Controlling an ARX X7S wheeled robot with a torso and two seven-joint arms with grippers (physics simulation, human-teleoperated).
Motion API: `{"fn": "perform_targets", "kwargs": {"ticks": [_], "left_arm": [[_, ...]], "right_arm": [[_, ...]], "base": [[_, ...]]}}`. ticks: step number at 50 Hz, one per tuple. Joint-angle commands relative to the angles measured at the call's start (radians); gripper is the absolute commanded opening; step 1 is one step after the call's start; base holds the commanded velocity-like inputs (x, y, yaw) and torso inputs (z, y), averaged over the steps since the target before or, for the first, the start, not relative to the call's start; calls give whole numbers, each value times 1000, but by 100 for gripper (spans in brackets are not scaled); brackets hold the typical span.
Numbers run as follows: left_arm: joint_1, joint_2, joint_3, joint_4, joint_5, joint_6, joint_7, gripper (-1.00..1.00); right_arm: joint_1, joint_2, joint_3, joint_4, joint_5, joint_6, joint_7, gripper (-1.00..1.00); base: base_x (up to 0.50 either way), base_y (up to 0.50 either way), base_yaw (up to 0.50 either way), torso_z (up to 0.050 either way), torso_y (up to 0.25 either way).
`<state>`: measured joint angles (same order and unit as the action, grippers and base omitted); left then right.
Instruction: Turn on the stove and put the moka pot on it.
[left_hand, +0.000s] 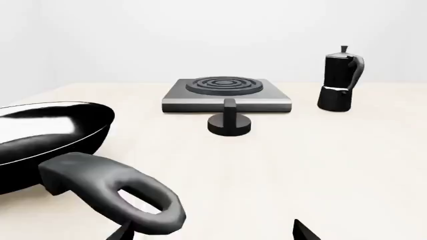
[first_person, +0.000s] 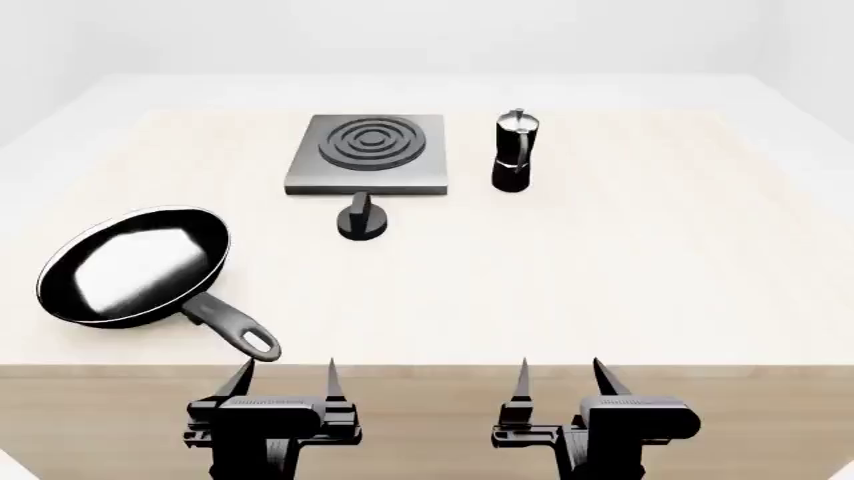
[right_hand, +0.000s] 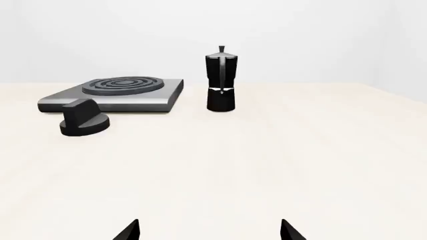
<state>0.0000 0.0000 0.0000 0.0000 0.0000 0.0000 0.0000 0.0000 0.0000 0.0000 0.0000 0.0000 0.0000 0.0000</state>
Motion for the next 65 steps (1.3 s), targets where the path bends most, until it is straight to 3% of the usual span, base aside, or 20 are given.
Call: {"fn": "perform_targets", "kwargs": {"ticks": [1, 14, 18, 23, 26, 37, 40, 44, 45, 46, 52, 55, 65], "left_arm": [[-4, -16, 19, -10, -16, 6, -19, 100], [2, -47, 54, 16, -61, 54, -71, 100], [-5, -67, 23, 209, -77, -18, -109, 100], [-84, -143, 19, 504, 8, -228, -124, 100], [-119, -168, 21, 601, -30, -299, -80, 100], [-186, -219, 67, 890, 76, -488, -89, 100], [-186, -226, 53, 923, 71, -491, -91, 100], [-197, -234, 58, 943, 88, -505, -97, 100], [-195, -232, 51, 946, 71, -499, -92, 100], [-182, -245, 56, 934, 73, -443, -88, 100], [-175, -238, 47, 911, 49, -443, -92, 100], [-174, -238, 43, 912, 45, -441, -98, 100], [-161, -240, 34, 924, 26, -431, -108, 100]], "right_arm": [[7, 40, -50, 15, 41, -10, 49, 100], [28, 65, -67, -2, 70, -10, 76, 100], [73, 77, -67, -112, 80, 69, 89, 100], [167, 98, -48, -303, 102, 221, 115, 100], [203, 116, -43, -397, 110, 290, 122, 100], [290, 150, 7, -680, 176, 483, 154, 100], [252, 153, 7, -685, 165, 421, 154, 100], [283, 162, 20, -739, 196, 488, 159, 100], [253, 159, 13, -705, 182, 423, 151, 100], [270, 161, 15, -730, 194, 461, 156, 100], [276, 163, -3, -730, 186, 459, 165, 100], [243, 157, -18, -673, 168, 371, 157, 100], [242, 167, -10, -716, 193, 401, 168, 100]], "base": [[0, 0, 0, 0, 0], [0, 0, 0, 0, 0], [0, 0, 0, 0, 0], [0, 0, 0, 0, 0], [0, 0, 0, 0, 0], [0, 0, 0, 0, 0], [0, 0, 0, 0, 0], [0, 0, 0, 0, 0], [0, 0, 0, 0, 0], [0, 0, 0, 23, 0], [0, 0, 0, 49, 0], [0, 0, 0, 50, 0], [0, 0, 0, 50, 0]]}}
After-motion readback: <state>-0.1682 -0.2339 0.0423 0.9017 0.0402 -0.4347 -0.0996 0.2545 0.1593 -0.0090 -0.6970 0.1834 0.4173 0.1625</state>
